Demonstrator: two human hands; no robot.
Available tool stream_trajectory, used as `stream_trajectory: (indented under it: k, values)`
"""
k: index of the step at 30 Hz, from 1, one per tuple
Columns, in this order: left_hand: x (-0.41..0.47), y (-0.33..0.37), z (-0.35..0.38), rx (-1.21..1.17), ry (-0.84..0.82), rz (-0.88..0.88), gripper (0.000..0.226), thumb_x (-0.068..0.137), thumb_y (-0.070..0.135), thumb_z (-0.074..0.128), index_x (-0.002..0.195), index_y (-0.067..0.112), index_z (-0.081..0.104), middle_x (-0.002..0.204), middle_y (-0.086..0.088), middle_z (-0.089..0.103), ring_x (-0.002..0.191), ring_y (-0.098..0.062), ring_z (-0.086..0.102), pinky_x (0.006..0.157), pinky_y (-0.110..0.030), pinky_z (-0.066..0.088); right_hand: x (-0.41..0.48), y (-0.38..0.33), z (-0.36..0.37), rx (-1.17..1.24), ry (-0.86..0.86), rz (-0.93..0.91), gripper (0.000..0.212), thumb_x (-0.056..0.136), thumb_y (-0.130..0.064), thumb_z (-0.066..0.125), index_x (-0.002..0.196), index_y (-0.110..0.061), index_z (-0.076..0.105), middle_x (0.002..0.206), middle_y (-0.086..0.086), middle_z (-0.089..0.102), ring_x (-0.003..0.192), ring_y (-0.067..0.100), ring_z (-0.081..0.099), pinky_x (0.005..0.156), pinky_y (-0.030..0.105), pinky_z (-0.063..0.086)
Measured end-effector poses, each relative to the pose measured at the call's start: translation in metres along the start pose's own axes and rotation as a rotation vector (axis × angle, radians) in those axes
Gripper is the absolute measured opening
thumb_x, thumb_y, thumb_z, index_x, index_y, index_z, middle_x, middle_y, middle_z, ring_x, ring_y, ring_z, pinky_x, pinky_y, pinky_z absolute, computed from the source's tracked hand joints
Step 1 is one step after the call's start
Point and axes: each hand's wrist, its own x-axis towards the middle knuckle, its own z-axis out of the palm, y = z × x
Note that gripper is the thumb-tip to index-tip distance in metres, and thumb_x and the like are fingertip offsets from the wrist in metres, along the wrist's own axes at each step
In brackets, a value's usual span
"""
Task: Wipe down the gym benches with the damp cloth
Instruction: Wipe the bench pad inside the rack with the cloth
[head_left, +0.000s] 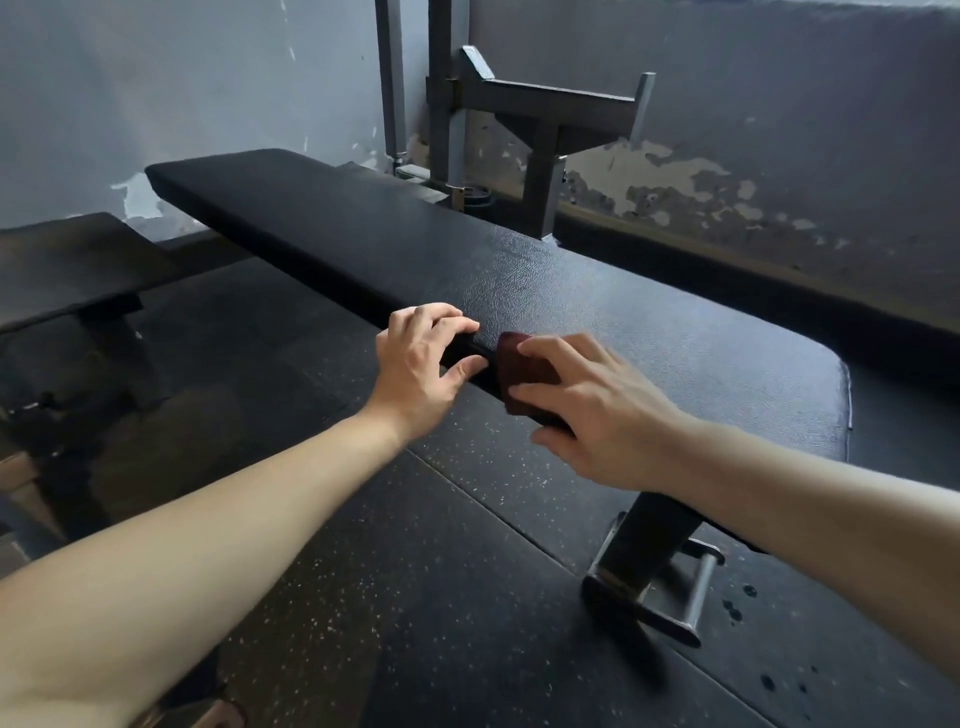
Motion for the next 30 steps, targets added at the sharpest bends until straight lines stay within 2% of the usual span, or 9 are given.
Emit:
stream_trajectory:
  k: [3, 5, 6, 8, 10, 12, 17, 22, 30]
  values:
    - [-0.002, -0.001, 0.002, -0.006, 0.01, 0.014, 0.045, 0.091, 0.059, 0.055, 0.124, 0.029, 0.066, 0.131, 0.01, 0.054, 0.123, -0.019, 0.04, 0.095, -0.033, 0.026, 0.005, -0.002, 0.0, 0.035, 0.09, 0.07, 0.025, 0.084, -0.039, 0.08, 0.101, -0.022, 0.077, 0.129, 0.008, 0.058, 0.111, 0.034, 0.055, 0.087, 0.053, 0.053]
    - [-0.005, -0.001, 0.005, -0.007, 0.019, 0.019, 0.045, 0.094, 0.057, 0.053, 0.126, 0.028, 0.064, 0.134, 0.01, 0.052, 0.124, -0.019, 0.039, 0.097, -0.034, 0.026, 0.009, -0.003, 0.0, 0.046, 0.134, 0.113, 0.02, 0.081, -0.035, 0.083, 0.082, -0.02, 0.071, 0.115, 0.004, 0.06, 0.101, 0.03, 0.056, 0.084, 0.05, 0.052]
    - [-0.007, -0.001, 0.006, -0.008, 0.02, 0.02, 0.044, 0.095, 0.057, 0.053, 0.127, 0.028, 0.064, 0.135, 0.01, 0.051, 0.125, -0.019, 0.039, 0.098, -0.035, 0.026, 0.007, -0.003, 0.0, 0.051, 0.144, 0.125, 0.022, 0.079, -0.031, 0.085, 0.079, -0.02, 0.066, 0.11, 0.002, 0.058, 0.099, 0.027, 0.055, 0.083, 0.049, 0.052]
    - [-0.009, -0.001, 0.008, -0.009, 0.019, 0.019, 0.043, 0.096, 0.054, 0.053, 0.129, 0.028, 0.062, 0.138, 0.009, 0.05, 0.127, -0.019, 0.038, 0.1, -0.035, 0.025, -0.001, -0.002, -0.001, 0.043, 0.153, 0.14, 0.027, 0.076, -0.025, 0.086, 0.086, -0.02, 0.062, 0.109, 0.0, 0.056, 0.098, 0.025, 0.053, 0.084, 0.047, 0.051]
    - [-0.009, -0.002, 0.009, -0.006, 0.015, 0.025, 0.042, 0.097, 0.052, 0.053, 0.13, 0.028, 0.061, 0.139, 0.009, 0.049, 0.129, -0.019, 0.037, 0.102, -0.035, 0.024, -0.007, -0.004, 0.0, 0.01, 0.154, 0.174, 0.041, 0.074, -0.023, 0.087, 0.104, -0.018, 0.06, 0.112, 0.002, 0.054, 0.101, 0.027, 0.052, 0.087, 0.045, 0.048]
    - [-0.009, -0.003, 0.01, -0.003, 0.015, 0.036, 0.039, 0.098, 0.048, 0.054, 0.131, 0.027, 0.06, 0.14, 0.009, 0.049, 0.13, -0.019, 0.037, 0.104, -0.036, 0.025, -0.004, -0.008, 0.003, -0.026, 0.159, 0.206, 0.05, 0.072, -0.02, 0.088, 0.112, -0.018, 0.059, 0.111, 0.003, 0.054, 0.1, 0.029, 0.051, 0.086, 0.046, 0.046]
    - [-0.01, -0.01, 0.009, 0.014, 0.044, 0.094, 0.036, 0.098, 0.024, 0.057, 0.134, 0.026, 0.06, 0.142, 0.008, 0.049, 0.13, -0.021, 0.039, 0.107, -0.041, 0.026, 0.032, -0.023, 0.015, -0.111, 0.153, 0.153, 0.037, 0.071, -0.006, 0.074, 0.102, -0.016, 0.057, 0.102, 0.006, 0.053, 0.097, 0.031, 0.05, 0.081, 0.047, 0.043]
    - [-0.008, -0.013, 0.011, 0.025, 0.068, 0.093, 0.035, 0.099, 0.027, 0.061, 0.133, 0.029, 0.062, 0.14, 0.009, 0.051, 0.13, -0.021, 0.04, 0.108, -0.046, 0.028, 0.057, -0.034, 0.02, -0.117, 0.148, 0.196, 0.035, 0.07, -0.004, 0.072, 0.102, -0.012, 0.06, 0.102, 0.013, 0.055, 0.096, 0.036, 0.053, 0.078, 0.047, 0.043]
    - [-0.011, -0.013, 0.014, -0.039, 0.074, 0.082, 0.035, 0.097, 0.032, 0.063, 0.132, 0.026, 0.063, 0.139, 0.008, 0.051, 0.13, -0.02, 0.039, 0.107, -0.041, 0.027, -0.017, -0.015, -0.005, -0.059, 0.095, 0.233, 0.042, 0.062, -0.009, 0.08, 0.094, -0.02, 0.056, 0.097, 0.002, 0.05, 0.091, 0.027, 0.047, 0.078, 0.041, 0.04]
